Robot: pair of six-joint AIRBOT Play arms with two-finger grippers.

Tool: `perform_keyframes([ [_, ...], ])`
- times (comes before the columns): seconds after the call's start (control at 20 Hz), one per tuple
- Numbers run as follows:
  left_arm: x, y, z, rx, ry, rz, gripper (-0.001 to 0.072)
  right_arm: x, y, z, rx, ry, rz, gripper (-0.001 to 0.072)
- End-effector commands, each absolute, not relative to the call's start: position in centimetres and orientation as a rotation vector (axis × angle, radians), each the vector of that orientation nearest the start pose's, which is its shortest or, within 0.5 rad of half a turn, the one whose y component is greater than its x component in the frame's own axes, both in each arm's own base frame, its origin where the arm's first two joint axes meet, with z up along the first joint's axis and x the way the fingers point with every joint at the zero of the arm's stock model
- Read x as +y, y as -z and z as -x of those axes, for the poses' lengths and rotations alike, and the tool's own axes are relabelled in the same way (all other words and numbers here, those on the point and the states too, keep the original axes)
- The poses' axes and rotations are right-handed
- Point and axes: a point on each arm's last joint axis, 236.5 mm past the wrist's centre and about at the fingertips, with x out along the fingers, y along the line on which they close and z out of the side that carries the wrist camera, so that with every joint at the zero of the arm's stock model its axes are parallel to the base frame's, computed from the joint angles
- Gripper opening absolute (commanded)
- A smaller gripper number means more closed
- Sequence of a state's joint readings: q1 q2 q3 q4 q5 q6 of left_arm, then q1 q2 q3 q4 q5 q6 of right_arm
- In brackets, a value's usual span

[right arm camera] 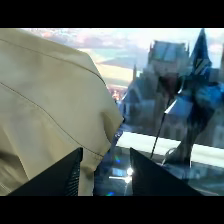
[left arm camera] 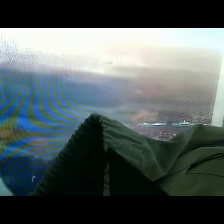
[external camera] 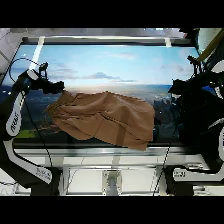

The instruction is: Fold the clothes and pants, and hang the long-sleeved shirts on hangers.

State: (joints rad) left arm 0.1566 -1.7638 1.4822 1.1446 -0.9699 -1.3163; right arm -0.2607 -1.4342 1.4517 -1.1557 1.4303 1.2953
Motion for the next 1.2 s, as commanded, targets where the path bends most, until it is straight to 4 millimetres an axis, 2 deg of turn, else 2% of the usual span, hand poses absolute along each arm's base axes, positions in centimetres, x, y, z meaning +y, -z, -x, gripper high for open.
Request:
perform_keyframes([
  [0.0, -0.2, 5.8, -51.0, 1.172, 0.206, 0.262, 0.0397, -1.0, -5.3, -40.5, 1.293, -0.263, -0.281, 0.0348],
  [0.05, 0.1, 5.9, -50.9, 1.179, 0.204, 0.256, 0.0627, -1.0, -5.3, -40.5, 1.293, -0.263, -0.281, 0.0348],
  [0.15, 0.3, 6.1, -50.8, 1.183, 0.201, 0.259, 0.0628, -1.1, -5.3, -40.5, 1.291, -0.262, -0.280, 0.0348],
  [0.4, 0.1, 8.6, -50.4, 1.234, 0.203, 0.273, 0.0627, -1.1, -5.3, -40.6, 1.286, -0.261, -0.281, 0.0348],
  [0.55, 0.1, 9.3, -50.4, 1.245, 0.202, 0.276, 0.0626, -1.1, -5.3, -40.7, 1.284, -0.260, -0.280, 0.0348],
  [0.65, -0.2, 9.1, -50.4, 1.240, 0.208, 0.293, 0.0618, -1.1, -5.4, -40.8, 1.281, -0.258, -0.280, 0.0347],
  [0.7, -0.6, 8.9, -50.6, 1.231, 0.222, 0.305, 0.0574, -1.1, -5.4, -40.8, 1.278, -0.257, -0.280, 0.0347],
  [0.75, -1.0, 8.7, -50.7, 1.219, 0.248, 0.309, 0.0564, -1.2, -5.4, -40.9, 1.277, -0.257, -0.280, 0.0347],
  [1.0, -1.5, 8.5, -50.2, 1.237, 0.285, 0.298, 0.0564, -1.2, -5.4, -40.9, 1.275, -0.256, -0.280, 0.0347],
  [1.15, -0.7, 8.3, -50.4, 1.226, 0.275, 0.286, 0.0565, -1.2, -5.4, -41.0, 1.273, -0.255, -0.280, 0.0347],
])
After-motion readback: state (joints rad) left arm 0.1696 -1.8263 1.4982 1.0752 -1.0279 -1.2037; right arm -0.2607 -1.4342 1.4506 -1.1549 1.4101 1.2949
